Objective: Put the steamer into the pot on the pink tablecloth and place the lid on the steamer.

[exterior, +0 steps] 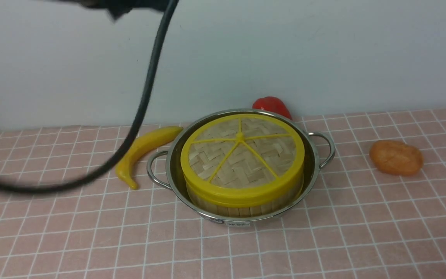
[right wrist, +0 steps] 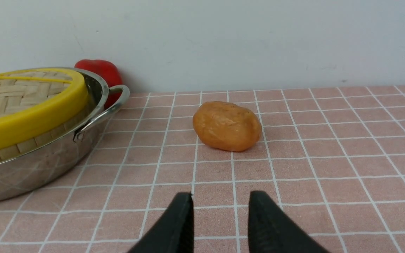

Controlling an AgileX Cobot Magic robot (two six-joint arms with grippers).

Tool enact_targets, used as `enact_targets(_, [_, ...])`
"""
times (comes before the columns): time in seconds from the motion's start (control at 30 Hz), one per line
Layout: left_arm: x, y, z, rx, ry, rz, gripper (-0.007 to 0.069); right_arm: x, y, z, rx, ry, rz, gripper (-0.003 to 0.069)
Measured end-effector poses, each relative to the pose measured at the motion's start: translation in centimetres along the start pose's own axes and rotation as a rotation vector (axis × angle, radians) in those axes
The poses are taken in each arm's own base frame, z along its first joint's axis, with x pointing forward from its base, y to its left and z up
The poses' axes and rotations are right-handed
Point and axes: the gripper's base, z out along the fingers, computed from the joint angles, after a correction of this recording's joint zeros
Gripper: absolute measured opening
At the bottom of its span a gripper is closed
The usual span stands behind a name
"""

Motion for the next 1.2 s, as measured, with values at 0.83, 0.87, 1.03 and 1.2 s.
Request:
enact_targets(0.83, [30.8, -3.7, -9.9, -0.496, -0.228, -0.134, 0.0043, 0.0, 0.0, 0.0, 0.000, 0.000, 0.000, 0.0240])
enact_targets(0.87, [30.9, -3.8, -10.1, -0.499, -0.233, -0.125, 0.0044, 0.0, 0.0, 0.0, 0.000, 0.000, 0.000, 0.0240])
enact_targets(1.03, [31.8, -4.5, -10.7, -0.489, -0.190, -0.107, 0.0054, 0.0, 0.0, 0.0, 0.000, 0.000, 0.000, 0.0240])
enact_targets(1.2, [32.7, -4.8, -10.5, -0.458, -0.093, -0.126, 0.0064, 0.0, 0.0, 0.0, -0.001, -0.003, 0.000, 0.0240])
